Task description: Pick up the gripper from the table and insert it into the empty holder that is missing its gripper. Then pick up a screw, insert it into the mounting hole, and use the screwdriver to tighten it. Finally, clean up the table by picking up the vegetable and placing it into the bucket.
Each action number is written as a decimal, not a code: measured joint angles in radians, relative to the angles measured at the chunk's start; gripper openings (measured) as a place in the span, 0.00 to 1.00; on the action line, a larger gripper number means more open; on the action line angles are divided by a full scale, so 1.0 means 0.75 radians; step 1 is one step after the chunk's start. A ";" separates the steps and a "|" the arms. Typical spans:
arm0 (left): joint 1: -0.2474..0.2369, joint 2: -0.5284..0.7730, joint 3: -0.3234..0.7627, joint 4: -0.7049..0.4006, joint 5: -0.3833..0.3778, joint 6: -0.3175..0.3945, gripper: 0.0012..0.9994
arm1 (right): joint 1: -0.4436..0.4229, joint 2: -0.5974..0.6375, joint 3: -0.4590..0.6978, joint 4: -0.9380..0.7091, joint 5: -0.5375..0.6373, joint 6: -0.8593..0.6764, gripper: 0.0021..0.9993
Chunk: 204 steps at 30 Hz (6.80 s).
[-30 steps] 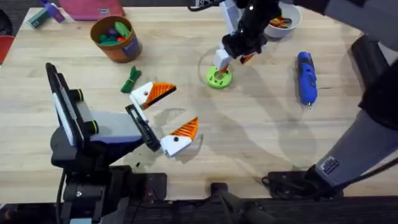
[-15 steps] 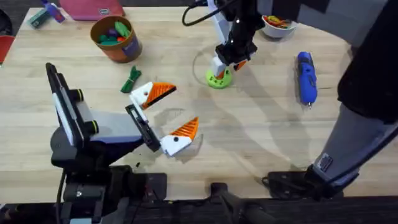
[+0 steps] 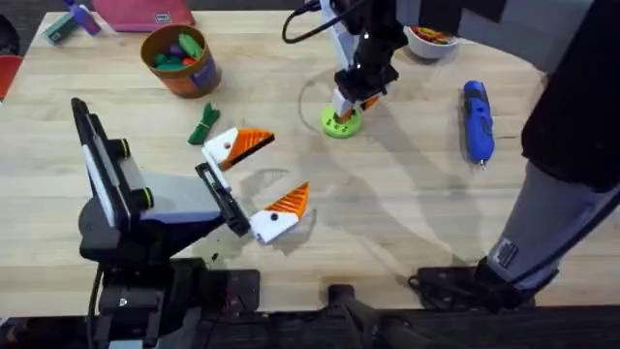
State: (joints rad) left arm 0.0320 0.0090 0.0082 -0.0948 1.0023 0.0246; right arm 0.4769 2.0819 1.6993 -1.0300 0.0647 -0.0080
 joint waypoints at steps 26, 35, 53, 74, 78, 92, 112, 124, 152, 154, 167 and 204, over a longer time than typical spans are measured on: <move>0.000 0.000 0.000 0.000 0.000 0.000 0.99 | 0.015 0.015 0.002 0.010 0.013 0.001 0.00; 0.000 0.000 0.000 0.000 0.000 0.000 0.99 | 0.015 -0.008 0.013 -0.031 0.013 0.000 0.00; 0.000 0.000 0.000 0.000 0.000 0.000 0.99 | 0.098 -0.173 0.598 -0.477 0.019 -0.012 0.00; 0.000 0.000 0.000 0.000 0.000 0.000 0.99 | 0.491 -0.210 0.621 -0.413 -0.069 -0.335 0.00; 0.000 0.000 0.000 0.000 0.000 0.000 0.99 | 0.555 -0.243 0.621 -0.399 -0.075 -0.400 0.00; 0.000 0.000 0.000 -0.001 0.000 0.000 0.99 | 0.661 -0.256 0.622 -0.378 -0.195 -0.626 0.00; 0.000 0.000 0.000 0.000 0.001 0.000 0.99 | 0.703 -0.256 0.622 -0.368 -0.209 -1.069 0.00; 0.000 0.000 0.000 0.000 0.000 0.000 0.99 | 0.703 -0.239 0.623 -0.327 -0.209 -1.263 0.00; 0.000 0.000 0.000 0.000 0.000 0.000 0.99 | 0.704 -0.184 0.624 -0.327 -0.258 -1.293 0.00; 0.000 0.000 0.000 0.000 0.000 0.000 0.99 | 0.706 -0.178 0.624 -0.327 -0.258 -1.293 0.00; 0.000 0.000 0.000 0.000 0.000 0.000 0.99 | 0.712 -0.131 0.624 -0.337 -0.258 -1.293 0.00; 0.000 0.000 0.000 -0.001 0.006 -0.007 0.99 | 0.737 -0.090 0.624 -0.333 -0.262 -1.292 0.00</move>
State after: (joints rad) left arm 0.0319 0.0091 0.0082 -0.0956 1.0065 0.0196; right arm 1.0294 2.0144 2.1670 -1.2800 -0.1318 -0.9771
